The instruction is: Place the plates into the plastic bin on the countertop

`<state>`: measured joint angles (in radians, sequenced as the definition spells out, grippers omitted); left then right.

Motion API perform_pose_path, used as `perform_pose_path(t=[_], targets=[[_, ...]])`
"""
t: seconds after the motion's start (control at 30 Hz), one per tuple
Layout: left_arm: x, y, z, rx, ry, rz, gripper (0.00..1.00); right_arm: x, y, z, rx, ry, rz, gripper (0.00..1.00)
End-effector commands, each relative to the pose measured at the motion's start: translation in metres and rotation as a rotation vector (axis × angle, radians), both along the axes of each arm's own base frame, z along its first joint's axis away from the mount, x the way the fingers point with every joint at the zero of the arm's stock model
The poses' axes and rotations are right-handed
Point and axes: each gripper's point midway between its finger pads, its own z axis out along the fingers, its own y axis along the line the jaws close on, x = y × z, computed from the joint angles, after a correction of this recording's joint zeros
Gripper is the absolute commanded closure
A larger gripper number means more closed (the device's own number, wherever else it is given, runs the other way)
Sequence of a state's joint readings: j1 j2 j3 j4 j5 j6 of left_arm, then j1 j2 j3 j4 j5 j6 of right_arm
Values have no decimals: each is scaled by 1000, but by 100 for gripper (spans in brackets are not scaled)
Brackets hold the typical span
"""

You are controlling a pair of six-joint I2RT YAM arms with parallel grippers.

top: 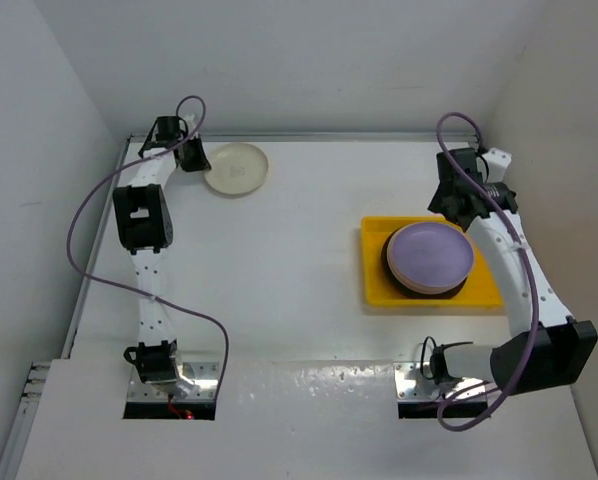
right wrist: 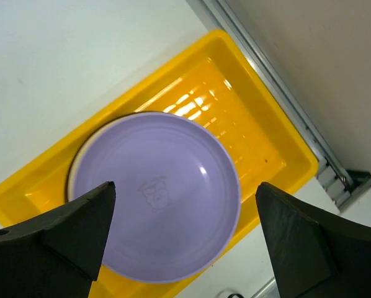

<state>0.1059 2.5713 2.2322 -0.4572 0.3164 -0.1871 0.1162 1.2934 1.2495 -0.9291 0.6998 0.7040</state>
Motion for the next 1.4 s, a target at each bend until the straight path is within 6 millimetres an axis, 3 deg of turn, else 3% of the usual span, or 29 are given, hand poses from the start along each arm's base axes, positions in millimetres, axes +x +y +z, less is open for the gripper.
perform_pose_path(t=[0.0,0.1,0.13,0.17,0.27,0.3,0.33,0.37,0.4,0.47,0.57,0.7,0.8,0.83,0.9,0.97,1.13,1.2,1.23,1.27,1.3,1.33,1.37], targets=[[-37,-14,-48,-40,163,-91,100,21,14,34,-80,-81,89,8],[-46,-28,-9,-71,102,-202,100,40,50,44,-116,-77,298,8],[-56,-40,1,-111,88,-267,100,53,79,42,-50,-103,420,8],[-59,-45,47,-106,12,-316,100,59,100,37,-17,-88,516,8],[-90,-76,104,-92,-74,-496,100,65,197,25,232,-44,925,9],[-102,-81,148,-50,-148,-532,100,71,223,25,267,-34,986,10],[-118,-86,153,-23,-146,-577,100,73,244,43,318,-74,1038,10],[-127,-89,164,-4,-155,-591,100,81,256,30,329,-41,1046,10],[-136,-95,174,5,-160,-614,100,90,282,41,335,-73,1089,10],[-162,-104,183,-17,-109,-661,100,98,307,35,357,-84,1110,10],[-193,-113,176,-70,-26,-710,100,106,338,30,460,-89,1139,16],[-212,-117,161,-85,38,-732,100,118,365,17,572,-113,1119,28],[-221,-127,170,-125,29,-753,100,116,381,7,619,-115,1125,37],[-223,-129,176,-134,13,-761,100,111,381,-8,616,-84,1111,41],[-223,-134,181,-144,4,-770,100,110,383,-19,633,-66,1089,47],[-224,-137,191,-154,-23,-782,100,105,383,-37,657,-26,1066,47],[-228,-144,198,-176,-33,-797,100,96,389,-53,708,12,1069,57],[-228,-144,195,-181,-27,-791,100,94,388,-54,710,18,1069,75],[-226,-144,196,-183,-31,-786,100,93,388,-55,706,23,1066,94],[-227,-148,196,-183,-30,-795,100,93,383,-50,690,13,1047,100],[-225,-148,197,-184,-37,-790,100,94,374,-52,658,18,1013,100],[-224,-146,195,-170,-32,-782,86,96,369,-47,650,1,997,100],[-225,-149,194,-162,-22,-779,36,98,349,-51,638,0,933,100]])
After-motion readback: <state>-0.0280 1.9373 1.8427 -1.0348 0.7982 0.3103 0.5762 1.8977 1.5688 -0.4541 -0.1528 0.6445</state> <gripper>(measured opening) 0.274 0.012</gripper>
